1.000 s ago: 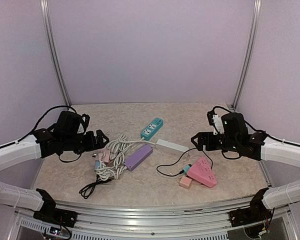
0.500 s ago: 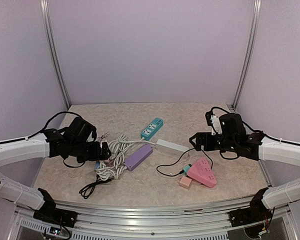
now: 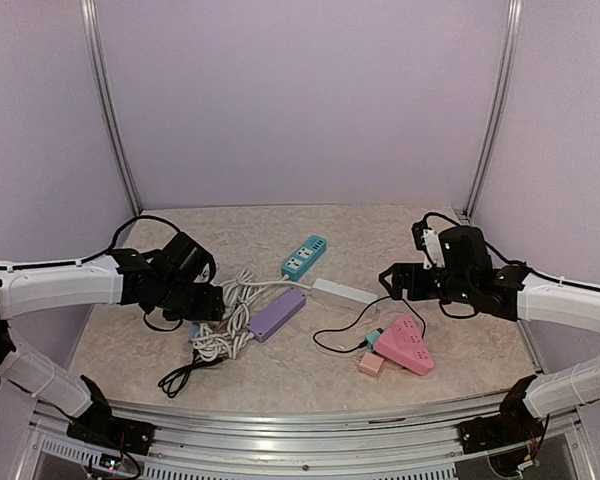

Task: Pull the plug off the socket
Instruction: Remove the plug from the socket.

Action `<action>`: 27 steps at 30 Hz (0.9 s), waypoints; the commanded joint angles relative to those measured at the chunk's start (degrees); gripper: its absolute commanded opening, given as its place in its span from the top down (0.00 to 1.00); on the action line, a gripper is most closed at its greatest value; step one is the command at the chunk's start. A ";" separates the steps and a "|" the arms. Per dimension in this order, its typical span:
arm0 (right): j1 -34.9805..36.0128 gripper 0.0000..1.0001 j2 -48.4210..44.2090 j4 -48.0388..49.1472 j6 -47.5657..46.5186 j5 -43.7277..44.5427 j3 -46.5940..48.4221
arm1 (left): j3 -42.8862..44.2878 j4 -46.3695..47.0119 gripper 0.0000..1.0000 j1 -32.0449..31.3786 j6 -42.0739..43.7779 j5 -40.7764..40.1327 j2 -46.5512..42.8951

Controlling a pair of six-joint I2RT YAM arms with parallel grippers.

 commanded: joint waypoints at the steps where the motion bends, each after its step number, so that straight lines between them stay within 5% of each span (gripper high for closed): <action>1: 0.58 0.06 -0.42 1.97 1.03 0.91 -1.12 | 2.82 -3.19 0.21 -1.36 -1.27 -3.57 3.36; 7: 0.58 0.06 -0.16 1.37 0.74 1.52 -0.85 | 3.96 -4.02 0.18 -1.77 -1.81 -4.36 6.33; 16: 0.58 0.06 -0.20 1.31 0.45 1.95 -0.26 | 3.78 -3.33 0.34 -1.68 -1.66 -4.73 7.60; 27: 0.58 0.07 -1.45 0.75 0.65 2.33 -0.94 | 4.48 -3.56 0.30 -1.85 -1.58 -4.59 10.80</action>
